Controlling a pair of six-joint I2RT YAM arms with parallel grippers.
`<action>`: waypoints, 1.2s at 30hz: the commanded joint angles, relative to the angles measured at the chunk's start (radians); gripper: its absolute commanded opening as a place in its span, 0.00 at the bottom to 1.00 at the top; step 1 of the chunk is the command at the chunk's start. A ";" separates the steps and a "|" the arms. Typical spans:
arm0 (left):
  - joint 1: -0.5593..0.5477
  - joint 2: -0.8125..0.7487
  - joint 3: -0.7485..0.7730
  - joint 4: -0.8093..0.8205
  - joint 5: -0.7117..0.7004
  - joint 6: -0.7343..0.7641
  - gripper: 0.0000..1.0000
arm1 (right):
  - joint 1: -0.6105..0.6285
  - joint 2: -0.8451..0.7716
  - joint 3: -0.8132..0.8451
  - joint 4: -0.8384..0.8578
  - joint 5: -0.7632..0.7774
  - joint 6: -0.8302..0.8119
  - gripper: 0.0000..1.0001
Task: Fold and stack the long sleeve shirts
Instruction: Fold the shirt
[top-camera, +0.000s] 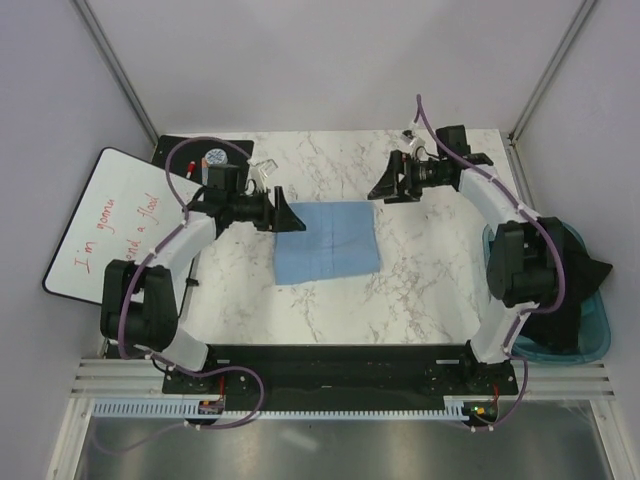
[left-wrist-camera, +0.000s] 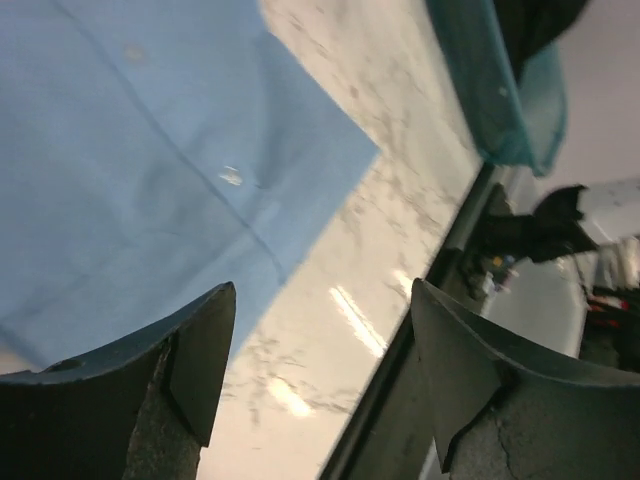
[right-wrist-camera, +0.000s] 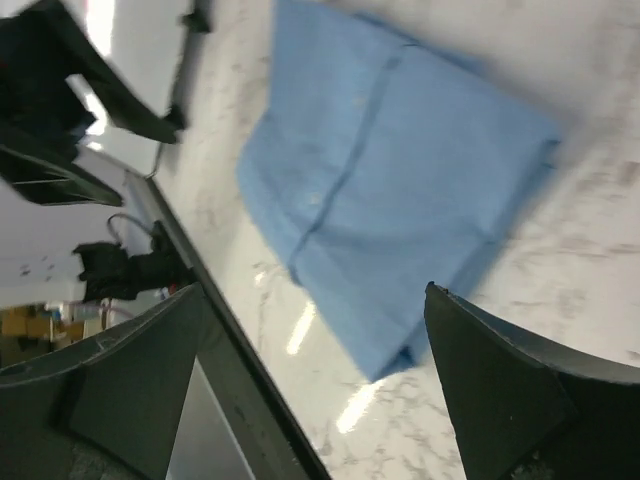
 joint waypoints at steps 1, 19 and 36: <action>-0.093 -0.049 -0.146 0.228 0.153 -0.244 0.79 | 0.190 -0.093 -0.165 0.100 -0.218 0.082 0.98; -0.030 0.309 -0.342 0.367 0.141 -0.244 0.76 | 0.232 0.234 -0.415 0.231 -0.240 -0.050 0.96; -0.061 0.316 0.109 0.471 0.103 -0.342 0.72 | 0.197 0.269 0.098 0.077 -0.145 -0.049 0.89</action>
